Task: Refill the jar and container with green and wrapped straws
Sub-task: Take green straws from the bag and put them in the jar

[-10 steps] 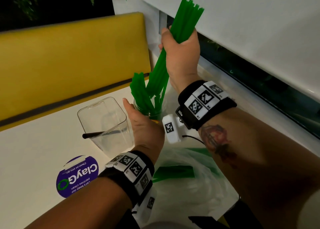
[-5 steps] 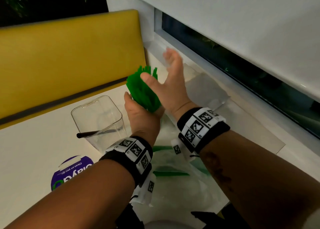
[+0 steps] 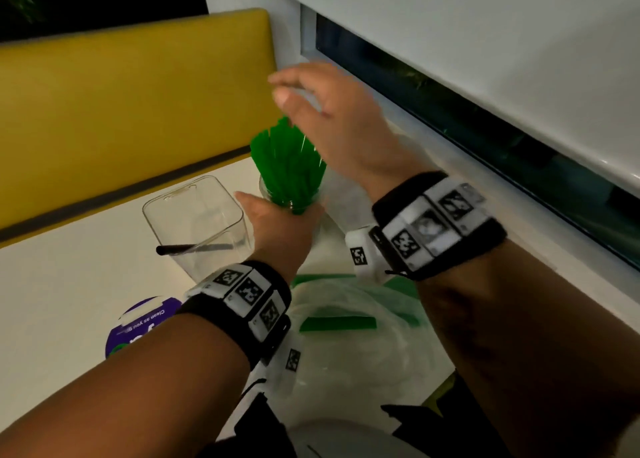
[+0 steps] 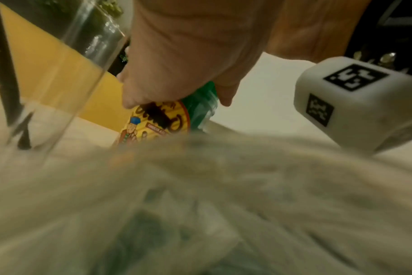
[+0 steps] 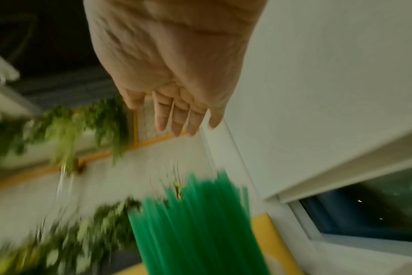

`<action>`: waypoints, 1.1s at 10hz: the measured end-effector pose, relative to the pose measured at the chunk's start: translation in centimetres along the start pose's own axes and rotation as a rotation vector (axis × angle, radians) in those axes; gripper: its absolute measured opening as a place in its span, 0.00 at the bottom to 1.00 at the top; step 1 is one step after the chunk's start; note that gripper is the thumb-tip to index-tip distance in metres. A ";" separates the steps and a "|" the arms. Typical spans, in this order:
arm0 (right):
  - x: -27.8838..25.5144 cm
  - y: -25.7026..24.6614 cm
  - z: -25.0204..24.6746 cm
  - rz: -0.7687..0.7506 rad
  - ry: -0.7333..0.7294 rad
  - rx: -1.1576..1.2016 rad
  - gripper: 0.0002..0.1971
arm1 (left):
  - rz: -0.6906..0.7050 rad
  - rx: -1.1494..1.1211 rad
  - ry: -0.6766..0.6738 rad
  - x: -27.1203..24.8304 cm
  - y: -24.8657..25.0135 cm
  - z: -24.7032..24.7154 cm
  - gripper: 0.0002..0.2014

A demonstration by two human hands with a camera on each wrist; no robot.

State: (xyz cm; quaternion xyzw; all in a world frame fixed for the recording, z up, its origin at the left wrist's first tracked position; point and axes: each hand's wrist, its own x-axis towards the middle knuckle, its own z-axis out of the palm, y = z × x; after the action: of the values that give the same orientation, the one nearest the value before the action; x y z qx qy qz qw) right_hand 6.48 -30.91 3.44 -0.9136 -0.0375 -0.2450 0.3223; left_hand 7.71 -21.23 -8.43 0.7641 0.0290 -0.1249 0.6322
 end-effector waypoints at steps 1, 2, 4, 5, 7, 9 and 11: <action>-2.8 -2.0 -2.9 0.054 -0.148 0.269 0.10 | -0.035 0.078 -0.273 -2.3 -0.4 -1.7 0.16; -6.9 -3.2 -3.3 0.217 -0.699 0.242 0.09 | 0.086 0.321 -0.617 -3.3 -2.3 -4.1 0.21; -14.6 -1.7 4.9 0.460 -1.160 -0.505 0.12 | 0.281 1.117 -0.749 -3.5 -6.6 -4.9 0.57; -16.3 -0.1 7.7 0.448 -0.974 -0.535 0.13 | 0.310 1.168 -0.712 -3.7 -6.6 -4.4 0.36; -18.2 2.5 9.6 0.195 -0.627 -0.510 0.17 | 0.311 1.085 -0.605 -1.3 -7.4 -4.1 0.07; -20.1 3.8 9.6 -0.018 -0.529 -0.551 0.08 | 0.126 0.894 -0.550 -1.1 -8.3 -4.9 0.30; -20.4 4.1 10.3 0.031 -0.542 -0.588 0.12 | -0.163 0.543 -0.503 -1.4 -8.4 -5.6 0.42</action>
State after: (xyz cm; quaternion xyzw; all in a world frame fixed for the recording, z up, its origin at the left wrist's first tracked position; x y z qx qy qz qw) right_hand -6.11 -26.04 -15.40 -0.9989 -0.0358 0.0096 0.0292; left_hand 5.49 -13.94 -15.18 0.8445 -0.1008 -0.3616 0.3820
